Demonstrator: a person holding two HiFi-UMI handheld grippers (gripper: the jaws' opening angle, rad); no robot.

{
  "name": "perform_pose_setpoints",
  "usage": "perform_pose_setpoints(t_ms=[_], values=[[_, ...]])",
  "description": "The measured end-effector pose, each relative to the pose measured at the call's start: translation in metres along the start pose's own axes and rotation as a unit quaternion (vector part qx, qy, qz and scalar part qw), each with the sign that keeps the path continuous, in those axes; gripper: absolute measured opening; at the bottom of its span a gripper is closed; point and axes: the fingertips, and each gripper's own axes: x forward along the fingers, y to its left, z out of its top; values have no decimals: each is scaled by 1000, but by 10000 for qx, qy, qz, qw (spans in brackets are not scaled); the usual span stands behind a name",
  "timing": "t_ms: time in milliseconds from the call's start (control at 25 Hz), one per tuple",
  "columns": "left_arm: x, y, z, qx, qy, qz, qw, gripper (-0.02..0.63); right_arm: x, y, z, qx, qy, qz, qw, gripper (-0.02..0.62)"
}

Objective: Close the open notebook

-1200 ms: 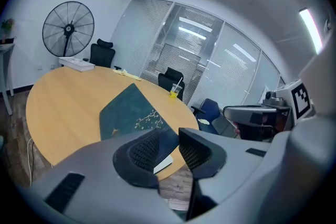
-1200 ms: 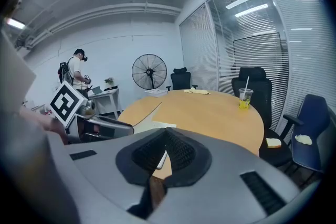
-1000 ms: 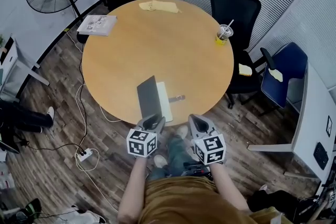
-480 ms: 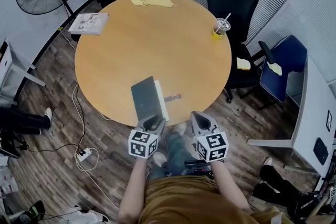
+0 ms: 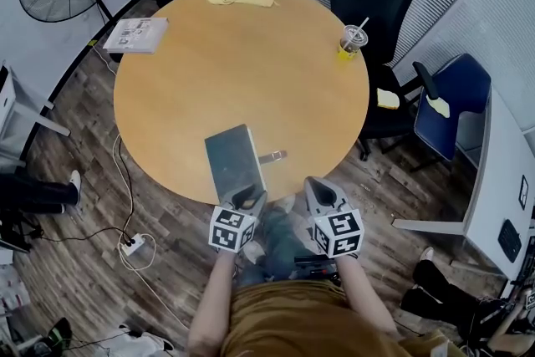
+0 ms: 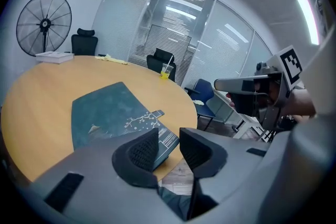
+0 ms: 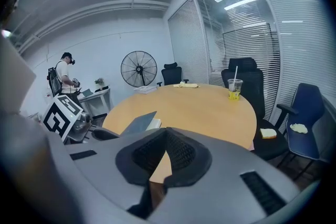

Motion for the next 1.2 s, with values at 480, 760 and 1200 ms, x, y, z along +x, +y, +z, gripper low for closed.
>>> perform_pose_setpoints(t_ms=[480,760,1200], values=[[9,12,-2,-209,45,187,9996,81,-2,-10,1,7,-2,-55,10000,11],[-10,11,19,-218,-316,295,9988,81,-8,-1,9,-70,-139,-17,9999,11],[-78,2,73,-202,-1479,564,9872,66,-34,29,29,-438,-621,36,9971,11]])
